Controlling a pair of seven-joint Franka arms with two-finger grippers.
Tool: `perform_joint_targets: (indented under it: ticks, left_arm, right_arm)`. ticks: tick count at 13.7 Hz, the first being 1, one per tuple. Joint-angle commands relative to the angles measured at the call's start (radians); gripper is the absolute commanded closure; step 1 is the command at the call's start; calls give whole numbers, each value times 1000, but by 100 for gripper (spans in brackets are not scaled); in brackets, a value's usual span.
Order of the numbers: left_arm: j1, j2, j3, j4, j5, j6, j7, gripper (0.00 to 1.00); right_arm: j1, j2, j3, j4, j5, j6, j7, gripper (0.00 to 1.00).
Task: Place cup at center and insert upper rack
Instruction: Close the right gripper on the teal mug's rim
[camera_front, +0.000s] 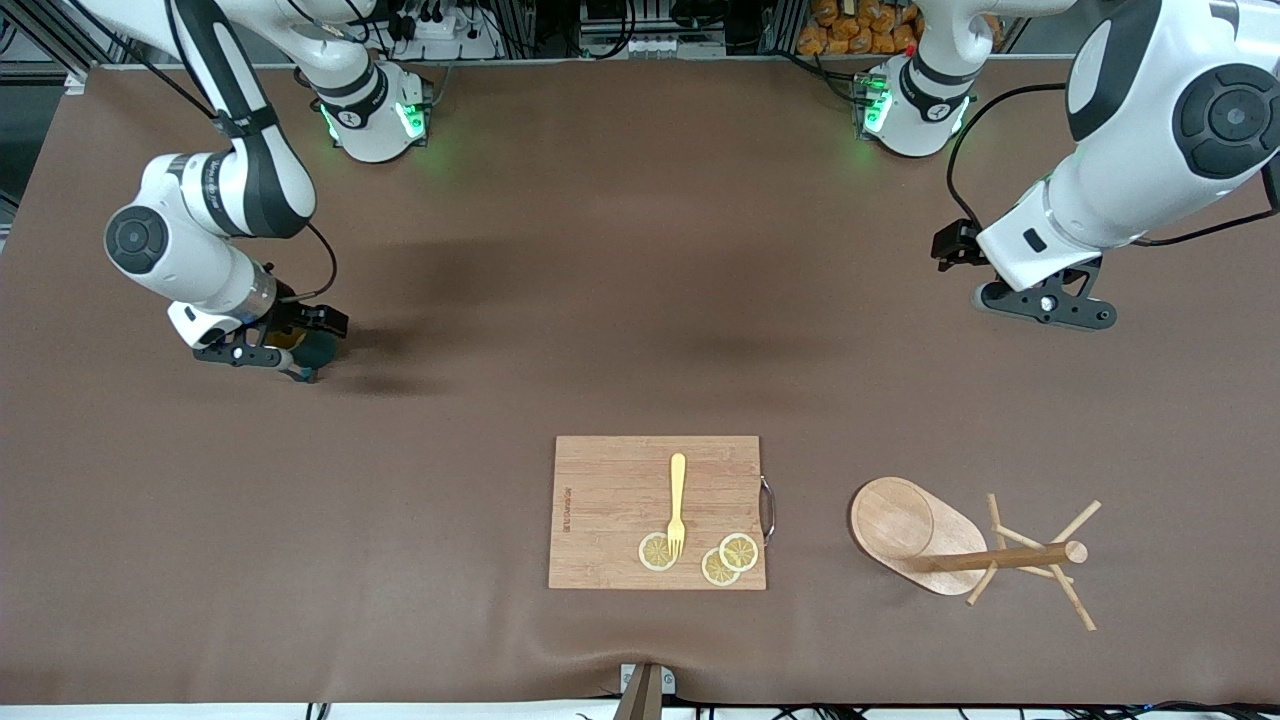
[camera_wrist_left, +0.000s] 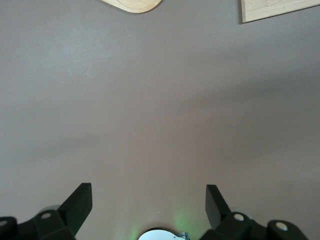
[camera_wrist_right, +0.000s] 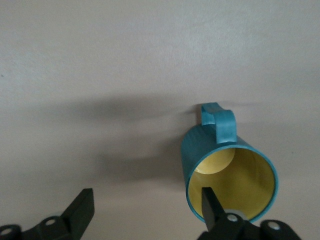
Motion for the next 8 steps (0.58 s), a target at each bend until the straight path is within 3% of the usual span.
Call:
perform_joint_targets:
  ticks: [1,2,3,6,8]
  left_arm:
    - [10,-18,-3,-17,-18,14,10,0]
    - [10,-16,-3,-17,-18,14,10,0]
    - [9,-16,-3,-18,-18,14,10,0]
    - [7,-16,-3,-23,-18,15,10,0]
    - [6,-15,-3,-23,-18,15,10,0]
  right_arm:
    - [-5,25,-1,-8,-60,37,-3,10]
    - [-15,40,-1,-8,-80,56,-1,10]
    - [-31,48,0,-11,-84,60,-1,17]
    - [-26,54,0,-20,-84,71,-1,47]
    - [-35,68,-1,-35,-84,103,-1,60]
